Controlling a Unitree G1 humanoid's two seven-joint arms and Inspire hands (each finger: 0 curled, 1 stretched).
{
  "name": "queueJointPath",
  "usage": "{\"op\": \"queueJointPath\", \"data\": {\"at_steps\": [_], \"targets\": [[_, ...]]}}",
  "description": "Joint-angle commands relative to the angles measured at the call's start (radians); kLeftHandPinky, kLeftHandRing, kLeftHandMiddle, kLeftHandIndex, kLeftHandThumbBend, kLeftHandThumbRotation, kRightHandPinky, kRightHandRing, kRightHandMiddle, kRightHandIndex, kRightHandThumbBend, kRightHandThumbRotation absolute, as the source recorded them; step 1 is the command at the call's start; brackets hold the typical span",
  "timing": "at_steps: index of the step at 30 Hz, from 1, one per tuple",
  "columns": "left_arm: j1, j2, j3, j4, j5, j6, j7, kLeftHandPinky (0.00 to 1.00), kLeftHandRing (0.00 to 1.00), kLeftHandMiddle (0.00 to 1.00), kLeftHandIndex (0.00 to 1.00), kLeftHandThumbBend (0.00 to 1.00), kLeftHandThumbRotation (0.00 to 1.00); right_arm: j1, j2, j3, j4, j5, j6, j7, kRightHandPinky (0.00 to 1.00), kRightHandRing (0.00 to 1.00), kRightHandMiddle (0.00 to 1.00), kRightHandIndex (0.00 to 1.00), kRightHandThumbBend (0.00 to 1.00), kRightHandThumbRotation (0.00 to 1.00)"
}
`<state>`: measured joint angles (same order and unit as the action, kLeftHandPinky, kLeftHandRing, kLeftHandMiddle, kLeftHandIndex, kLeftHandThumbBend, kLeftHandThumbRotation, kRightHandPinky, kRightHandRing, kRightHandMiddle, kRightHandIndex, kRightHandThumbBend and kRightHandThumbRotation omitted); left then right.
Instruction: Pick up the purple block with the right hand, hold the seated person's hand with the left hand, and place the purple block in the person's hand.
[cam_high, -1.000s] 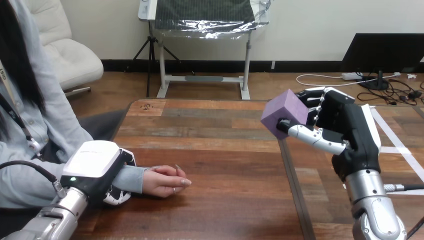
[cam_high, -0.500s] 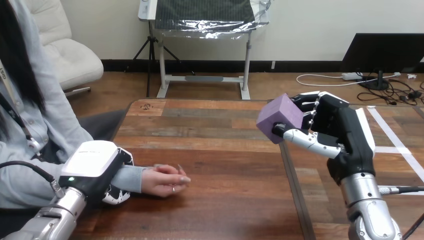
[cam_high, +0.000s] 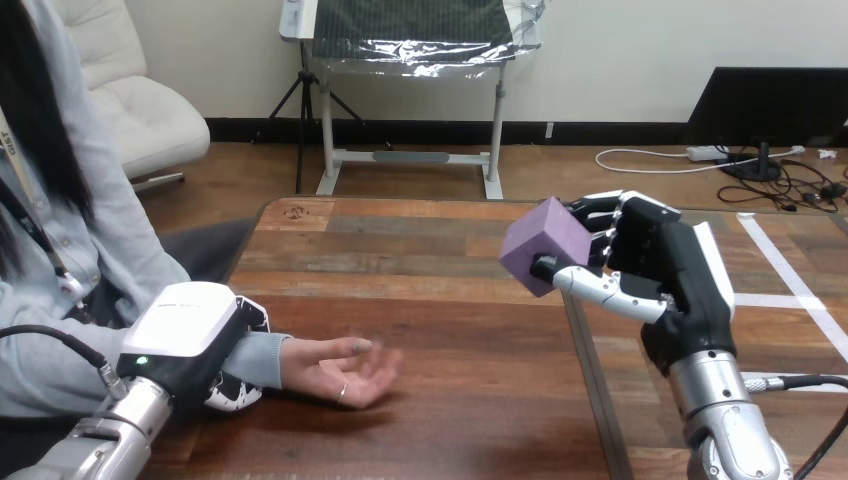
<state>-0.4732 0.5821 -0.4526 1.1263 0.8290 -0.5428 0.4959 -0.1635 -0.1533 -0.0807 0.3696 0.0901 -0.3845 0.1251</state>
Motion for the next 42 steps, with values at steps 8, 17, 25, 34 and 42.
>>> {"op": "queueJointPath", "data": {"at_steps": [8,17,25,34,42], "targets": [[-0.010,0.030,0.009,-0.110,-0.023,-0.054,0.027,0.29,0.32,0.37,0.38,0.87,0.00,-0.052,0.027,0.017,0.025,-0.012,-0.027,0.013,0.34,0.40,0.49,0.51,0.70,0.00],[0.003,0.039,0.018,-0.173,-0.028,-0.063,0.023,0.28,0.30,0.35,0.36,0.87,0.00,-0.056,0.040,0.038,0.060,-0.037,-0.055,0.022,0.35,0.41,0.50,0.51,0.70,0.00],[0.016,0.050,0.028,-0.244,-0.037,-0.079,0.014,0.26,0.28,0.34,0.35,0.88,0.00,-0.058,0.058,0.051,0.084,-0.055,-0.068,0.020,0.34,0.40,0.48,0.50,0.70,0.00],[0.036,0.058,0.044,-0.335,-0.056,-0.074,-0.018,0.26,0.28,0.33,0.34,0.88,0.00,-0.059,0.075,0.069,0.117,-0.065,-0.100,0.026,0.34,0.40,0.47,0.50,0.70,0.00],[0.040,0.057,0.050,-0.385,-0.058,-0.075,-0.013,0.25,0.27,0.32,0.33,0.90,0.00,-0.060,0.089,0.084,0.149,-0.058,-0.129,0.063,0.34,0.39,0.47,0.50,0.68,0.00]]}}
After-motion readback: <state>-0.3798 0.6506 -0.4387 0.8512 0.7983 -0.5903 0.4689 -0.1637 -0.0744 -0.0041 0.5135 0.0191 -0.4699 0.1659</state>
